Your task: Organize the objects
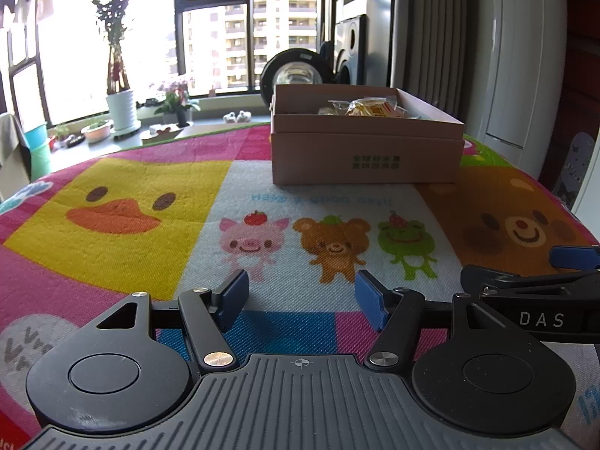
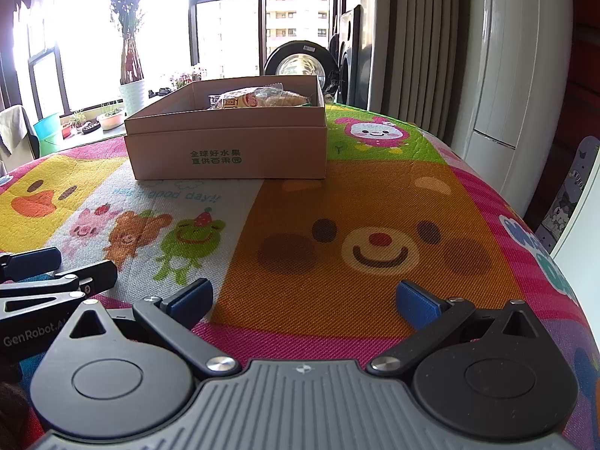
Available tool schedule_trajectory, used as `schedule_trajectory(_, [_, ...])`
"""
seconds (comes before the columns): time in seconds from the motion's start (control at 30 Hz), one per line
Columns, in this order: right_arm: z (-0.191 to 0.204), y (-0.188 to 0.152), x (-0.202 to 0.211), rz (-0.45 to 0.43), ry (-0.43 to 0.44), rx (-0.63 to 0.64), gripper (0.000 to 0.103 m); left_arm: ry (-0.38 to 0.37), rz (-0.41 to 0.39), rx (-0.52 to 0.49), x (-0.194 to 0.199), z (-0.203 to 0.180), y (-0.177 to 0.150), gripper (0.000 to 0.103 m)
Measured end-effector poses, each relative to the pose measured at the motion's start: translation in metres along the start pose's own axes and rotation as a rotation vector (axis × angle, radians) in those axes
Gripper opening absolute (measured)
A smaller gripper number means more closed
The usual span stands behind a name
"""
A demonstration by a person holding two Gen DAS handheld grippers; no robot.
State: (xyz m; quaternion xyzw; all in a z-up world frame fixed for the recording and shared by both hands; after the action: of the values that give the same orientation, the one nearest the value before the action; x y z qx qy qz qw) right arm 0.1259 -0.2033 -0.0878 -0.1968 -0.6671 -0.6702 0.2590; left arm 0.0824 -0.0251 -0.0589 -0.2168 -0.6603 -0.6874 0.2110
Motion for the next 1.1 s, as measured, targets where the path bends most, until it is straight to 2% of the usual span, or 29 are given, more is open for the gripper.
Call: schedule_trajectory(1.1, [-0.0027,-0.0034,0.0024,-0.008,0.005,0.004,0.103,-0.004,-0.009,-0.011,0.006,-0.0034,-0.0047,0.068])
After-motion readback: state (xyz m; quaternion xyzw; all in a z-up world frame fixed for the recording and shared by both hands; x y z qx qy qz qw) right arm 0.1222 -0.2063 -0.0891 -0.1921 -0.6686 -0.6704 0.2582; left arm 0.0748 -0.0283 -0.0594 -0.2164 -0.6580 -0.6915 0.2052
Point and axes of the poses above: each gripper's, at about its wrist camera, not at the fingertips, and x roughly against the way its jaws point, z to its left, y to its top, the point moved 10 cm from there along -x, roughly the way its jaws point, and after that the axes turned 2 degrees about -x, right-handed, at the moved point
